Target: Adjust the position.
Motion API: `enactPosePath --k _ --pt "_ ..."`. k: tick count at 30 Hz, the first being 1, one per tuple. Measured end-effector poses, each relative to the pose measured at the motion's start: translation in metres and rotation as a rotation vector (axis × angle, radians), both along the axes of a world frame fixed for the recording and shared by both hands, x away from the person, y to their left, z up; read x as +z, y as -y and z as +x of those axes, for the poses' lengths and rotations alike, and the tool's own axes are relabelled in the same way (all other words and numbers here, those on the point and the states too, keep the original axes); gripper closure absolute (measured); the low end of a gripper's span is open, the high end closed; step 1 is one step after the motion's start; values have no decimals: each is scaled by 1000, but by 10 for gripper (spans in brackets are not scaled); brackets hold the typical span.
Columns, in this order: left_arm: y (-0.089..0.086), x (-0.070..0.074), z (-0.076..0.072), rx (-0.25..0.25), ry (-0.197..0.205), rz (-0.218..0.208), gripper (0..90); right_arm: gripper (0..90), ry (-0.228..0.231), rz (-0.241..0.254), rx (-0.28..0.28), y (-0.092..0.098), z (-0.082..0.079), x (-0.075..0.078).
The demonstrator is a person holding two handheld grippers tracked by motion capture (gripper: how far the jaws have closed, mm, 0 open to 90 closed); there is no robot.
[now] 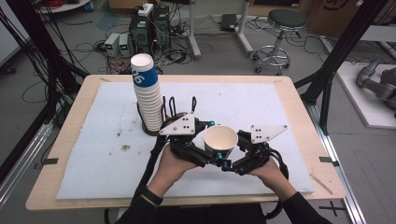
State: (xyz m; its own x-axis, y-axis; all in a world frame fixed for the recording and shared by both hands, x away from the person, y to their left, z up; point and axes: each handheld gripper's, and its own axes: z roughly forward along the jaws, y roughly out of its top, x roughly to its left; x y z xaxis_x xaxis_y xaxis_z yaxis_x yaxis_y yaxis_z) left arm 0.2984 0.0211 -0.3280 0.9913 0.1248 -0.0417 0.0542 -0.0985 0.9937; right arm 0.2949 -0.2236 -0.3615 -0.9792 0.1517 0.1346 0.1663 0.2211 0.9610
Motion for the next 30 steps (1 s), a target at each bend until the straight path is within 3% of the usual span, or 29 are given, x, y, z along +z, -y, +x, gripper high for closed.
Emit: enactPosePath --k 4,8,13,16,24,30 --pt "0 -1 0 0 0 -11 225 205 -5 18 -10 -3 -1 1" --pt "1 -1 0 1 1 -15 226 265 -7 20 -8 -3 0 0" --pt "1 -1 1 -7 -30 -22 161 266 0 19 -8 -2 0 1" --pt "-2 -1 0 -1 -33 -2 120 267 11 12 -5 -2 0 1" --pt "-18 1 -7 48 -16 25 78 267 17 -1 -11 1 1 1" --pt "-33 -6 -9 74 -18 12 78 267 19 9 -27 4 2 2"
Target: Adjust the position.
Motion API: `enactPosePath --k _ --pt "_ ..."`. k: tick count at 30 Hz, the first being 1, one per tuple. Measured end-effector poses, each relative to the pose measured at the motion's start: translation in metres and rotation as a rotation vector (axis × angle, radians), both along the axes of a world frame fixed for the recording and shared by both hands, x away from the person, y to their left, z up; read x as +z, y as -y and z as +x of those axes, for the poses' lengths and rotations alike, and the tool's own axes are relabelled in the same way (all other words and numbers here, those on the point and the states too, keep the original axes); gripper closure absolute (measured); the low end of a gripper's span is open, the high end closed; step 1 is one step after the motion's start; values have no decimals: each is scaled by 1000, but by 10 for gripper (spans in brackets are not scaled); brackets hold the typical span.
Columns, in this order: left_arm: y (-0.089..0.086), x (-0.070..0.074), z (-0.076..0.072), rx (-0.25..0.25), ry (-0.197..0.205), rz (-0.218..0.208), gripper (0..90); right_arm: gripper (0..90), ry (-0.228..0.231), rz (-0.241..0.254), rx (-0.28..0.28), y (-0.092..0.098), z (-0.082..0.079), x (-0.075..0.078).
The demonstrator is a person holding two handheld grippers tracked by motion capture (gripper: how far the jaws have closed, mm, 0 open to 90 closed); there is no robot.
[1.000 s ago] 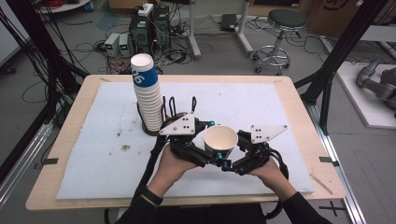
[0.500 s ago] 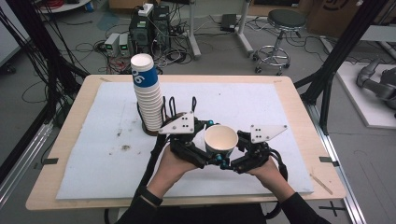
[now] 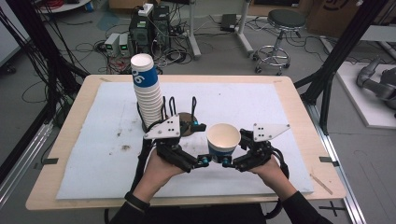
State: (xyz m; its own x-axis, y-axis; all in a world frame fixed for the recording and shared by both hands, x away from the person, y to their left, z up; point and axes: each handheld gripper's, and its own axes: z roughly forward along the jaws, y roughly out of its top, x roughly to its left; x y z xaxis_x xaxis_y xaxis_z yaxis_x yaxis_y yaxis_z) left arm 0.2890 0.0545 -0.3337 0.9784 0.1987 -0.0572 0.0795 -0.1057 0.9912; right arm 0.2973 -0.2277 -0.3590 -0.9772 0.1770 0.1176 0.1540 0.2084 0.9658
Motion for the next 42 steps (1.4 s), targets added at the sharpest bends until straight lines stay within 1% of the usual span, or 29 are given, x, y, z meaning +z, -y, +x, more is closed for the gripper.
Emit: enactPosePath --k 2,3,4,6,10,12,15,17,19,20,25,29,30,31,33,36,37,42 --pt "-4 -5 0 8 -10 5 78 267 -2 9 -8 2 0 1" --pt "-5 -7 0 12 -14 2 78 267 7 13 -15 3 0 2" --pt "-6 -11 1 16 -20 4 78 267 3 16 -16 3 0 2" --pt "-8 -17 2 19 -37 14 78 267 2 26 -26 5 1 3" --pt "-5 -27 4 36 -63 22 78 267 -1 50 -40 8 1 5" --pt "-1 -31 4 25 -62 40 78 267 -10 65 -38 9 1 6" --pt "8 -34 3 9 -60 47 78 267 -11 80 -44 9 1 7" --pt "13 -36 2 0 -57 48 78 267 -23 84 -39 8 1 6" --pt "17 -37 1 1 -50 52 78 267 -24 80 -32 6 1 6" --pt "19 -38 1 0 -51 47 78 267 -29 78 -29 5 0 5" --pt "28 -42 1 -5 -57 52 78 267 -30 80 -11 -1 -2 4" --pt "31 -43 1 -7 -55 46 86 267 -34 76 4 -6 -4 2" --pt "31 -43 1 -19 -57 46 100 266 -33 73 4 -8 -5 1" --pt "31 -44 1 -26 -58 43 141 266 -32 73 8 -8 -6 1" --pt "30 -44 0 -25 -53 41 188 267 -31 68 11 -10 -6 0" --pt "29 -44 0 -37 -49 36 263 267 -23 72 6 -10 -6 0" --pt "29 -44 -1 -36 -48 36 296 267 -31 70 7 -10 -6 0" --pt "29 -44 -1 -38 -48 43 300 263 -28 66 4 -9 -6 0"
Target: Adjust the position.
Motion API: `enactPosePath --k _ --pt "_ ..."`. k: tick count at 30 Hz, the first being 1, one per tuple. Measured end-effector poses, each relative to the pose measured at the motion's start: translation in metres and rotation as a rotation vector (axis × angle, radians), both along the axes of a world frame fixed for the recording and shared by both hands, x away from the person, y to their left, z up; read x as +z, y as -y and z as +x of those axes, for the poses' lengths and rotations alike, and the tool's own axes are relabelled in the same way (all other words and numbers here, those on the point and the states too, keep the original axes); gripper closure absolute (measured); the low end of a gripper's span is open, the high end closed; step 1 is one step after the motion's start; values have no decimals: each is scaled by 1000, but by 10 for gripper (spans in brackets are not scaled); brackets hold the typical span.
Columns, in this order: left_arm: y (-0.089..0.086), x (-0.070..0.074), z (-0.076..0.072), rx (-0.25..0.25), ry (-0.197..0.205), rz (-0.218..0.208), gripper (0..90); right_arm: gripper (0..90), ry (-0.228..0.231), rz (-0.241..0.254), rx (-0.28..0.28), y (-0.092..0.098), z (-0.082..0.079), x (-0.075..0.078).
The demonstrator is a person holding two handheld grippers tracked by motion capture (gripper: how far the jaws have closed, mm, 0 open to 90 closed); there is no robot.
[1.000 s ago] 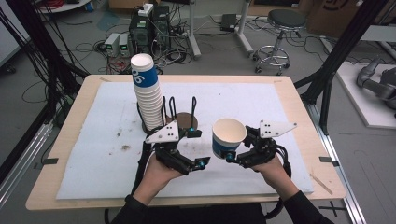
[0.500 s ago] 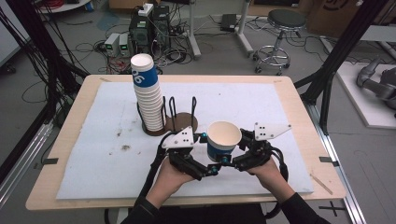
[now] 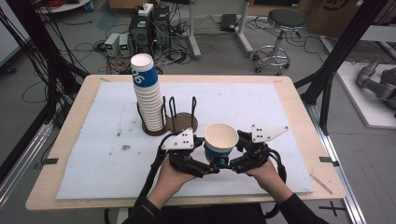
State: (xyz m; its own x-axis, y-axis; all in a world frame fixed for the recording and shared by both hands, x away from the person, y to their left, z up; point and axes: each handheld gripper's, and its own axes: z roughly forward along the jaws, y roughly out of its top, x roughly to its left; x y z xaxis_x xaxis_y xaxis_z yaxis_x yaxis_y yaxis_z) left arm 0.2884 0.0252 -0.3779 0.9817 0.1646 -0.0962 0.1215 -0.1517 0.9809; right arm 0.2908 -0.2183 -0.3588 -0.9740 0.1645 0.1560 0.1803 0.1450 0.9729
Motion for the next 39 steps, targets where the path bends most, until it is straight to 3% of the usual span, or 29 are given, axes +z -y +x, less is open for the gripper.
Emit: enactPosePath --k 9,16,17,27,39 --pt "1 -2 0 -8 -9 0 302 182 10 -6 0 -1 -2 5" --pt "2 -3 0 -14 -13 15 303 183 13 24 -18 2 -2 9" --pt "2 -4 0 -18 -10 17 303 222 15 23 -22 3 -2 9" --pt "4 3 -2 -33 -17 -35 222 248 35 27 -7 1 -4 8" --pt "3 4 -2 -24 -8 -24 282 232 47 27 -5 0 -5 7"
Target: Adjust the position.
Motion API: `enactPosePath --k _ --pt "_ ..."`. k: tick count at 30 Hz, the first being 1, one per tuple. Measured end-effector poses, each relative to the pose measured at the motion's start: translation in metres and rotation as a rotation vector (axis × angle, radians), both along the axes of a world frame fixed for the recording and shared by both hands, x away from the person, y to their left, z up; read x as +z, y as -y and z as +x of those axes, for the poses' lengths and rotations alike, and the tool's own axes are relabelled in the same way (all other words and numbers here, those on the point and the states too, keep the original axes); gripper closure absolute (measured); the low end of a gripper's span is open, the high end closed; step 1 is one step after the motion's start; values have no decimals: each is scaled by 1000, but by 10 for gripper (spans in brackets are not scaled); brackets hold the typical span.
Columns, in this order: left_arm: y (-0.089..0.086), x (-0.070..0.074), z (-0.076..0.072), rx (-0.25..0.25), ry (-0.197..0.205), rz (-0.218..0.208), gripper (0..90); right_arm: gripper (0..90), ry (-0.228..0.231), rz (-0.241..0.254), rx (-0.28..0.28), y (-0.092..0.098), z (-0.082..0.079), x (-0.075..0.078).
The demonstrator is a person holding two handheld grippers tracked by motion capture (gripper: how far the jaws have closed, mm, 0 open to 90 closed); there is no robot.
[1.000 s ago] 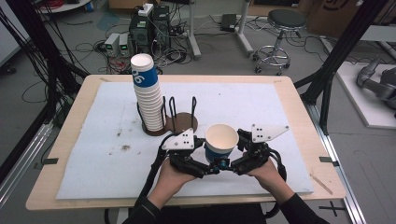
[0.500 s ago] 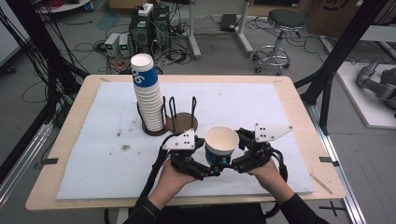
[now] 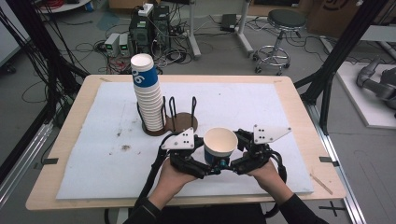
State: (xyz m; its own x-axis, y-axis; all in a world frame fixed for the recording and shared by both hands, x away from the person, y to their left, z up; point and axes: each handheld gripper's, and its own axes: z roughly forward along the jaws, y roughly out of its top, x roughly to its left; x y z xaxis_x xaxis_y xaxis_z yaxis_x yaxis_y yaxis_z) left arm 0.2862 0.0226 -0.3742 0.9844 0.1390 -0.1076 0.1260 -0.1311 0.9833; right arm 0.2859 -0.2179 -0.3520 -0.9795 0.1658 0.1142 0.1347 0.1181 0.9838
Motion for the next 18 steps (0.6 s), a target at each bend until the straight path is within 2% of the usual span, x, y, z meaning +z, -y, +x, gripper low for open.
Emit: enactPosePath --k 5,18 --pt "0 -1 0 -6 1 2 283 187 -30 4 4 1 1 1" --pt "2 -4 1 -12 -1 16 285 186 -27 45 0 5 1 6"
